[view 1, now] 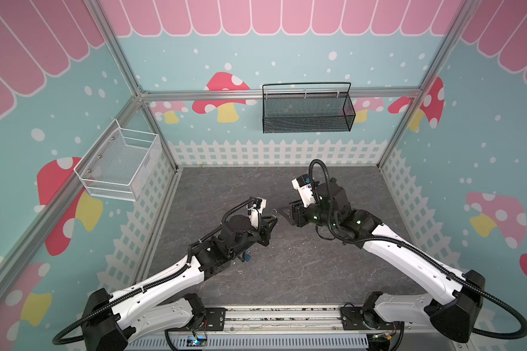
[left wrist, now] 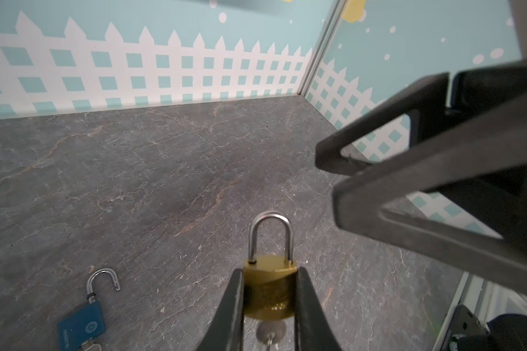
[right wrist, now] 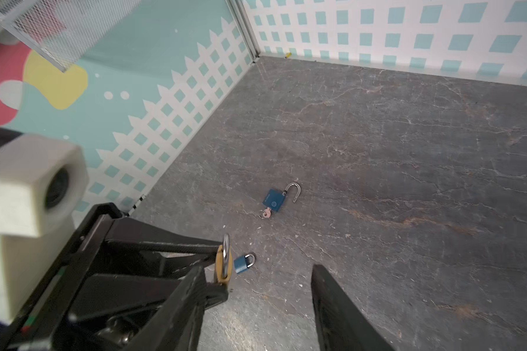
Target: Unlock with the key
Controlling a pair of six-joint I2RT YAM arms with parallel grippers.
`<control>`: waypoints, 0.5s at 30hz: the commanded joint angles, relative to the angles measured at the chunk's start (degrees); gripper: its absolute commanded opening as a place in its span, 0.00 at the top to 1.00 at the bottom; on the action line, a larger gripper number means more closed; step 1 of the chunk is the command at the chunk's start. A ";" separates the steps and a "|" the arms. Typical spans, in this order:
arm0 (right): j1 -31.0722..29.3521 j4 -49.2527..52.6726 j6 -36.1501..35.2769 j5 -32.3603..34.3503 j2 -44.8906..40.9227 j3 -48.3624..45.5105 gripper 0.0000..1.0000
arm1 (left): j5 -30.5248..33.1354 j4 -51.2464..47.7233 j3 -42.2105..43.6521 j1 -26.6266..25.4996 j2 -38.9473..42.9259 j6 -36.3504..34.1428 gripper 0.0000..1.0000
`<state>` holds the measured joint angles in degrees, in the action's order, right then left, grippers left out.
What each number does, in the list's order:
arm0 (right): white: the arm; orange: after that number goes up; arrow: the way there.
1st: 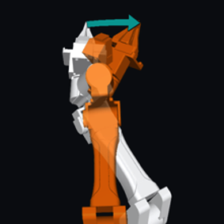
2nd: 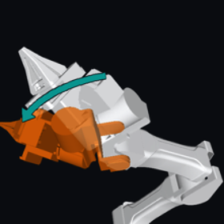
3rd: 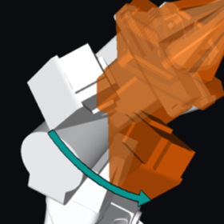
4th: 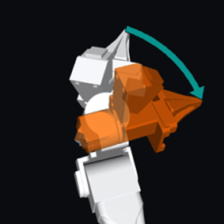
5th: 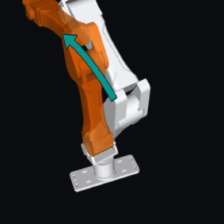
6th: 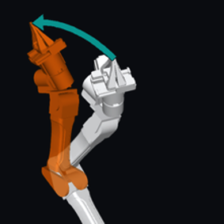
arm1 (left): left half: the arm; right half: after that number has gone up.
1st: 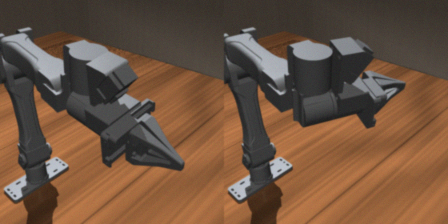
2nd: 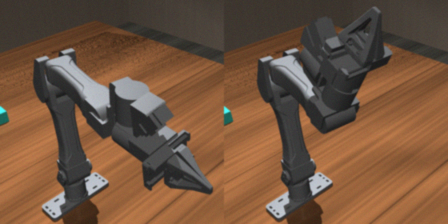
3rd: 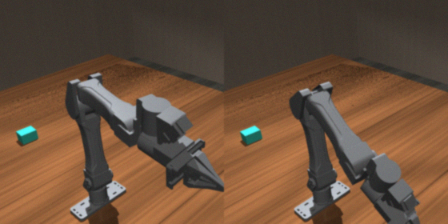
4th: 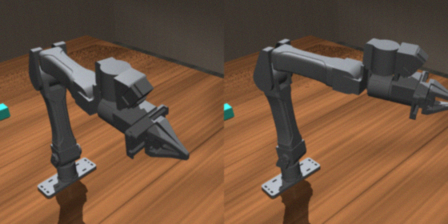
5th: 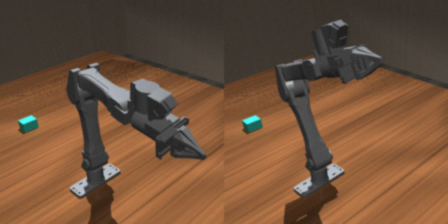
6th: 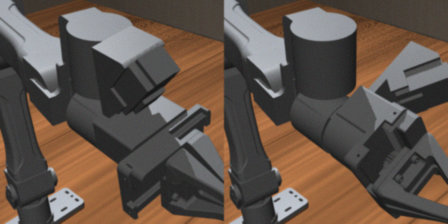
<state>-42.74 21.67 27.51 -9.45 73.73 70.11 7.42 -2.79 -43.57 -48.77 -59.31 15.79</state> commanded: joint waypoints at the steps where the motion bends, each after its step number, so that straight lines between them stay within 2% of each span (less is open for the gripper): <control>1: 0.11 6.77 -5.59 1.03 1.10 3.83 0.42 | -0.44 4.86 1.24 -0.01 1.12 -7.99 1.00; 15: -0.04 12.69 -9.91 0.65 7.63 12.44 0.41 | -0.21 6.24 0.77 -0.36 -0.16 -10.80 1.00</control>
<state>-42.74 31.44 20.16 -9.02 80.05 79.99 7.44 1.63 -42.68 -48.88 -59.46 7.42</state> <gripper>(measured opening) 0.591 0.198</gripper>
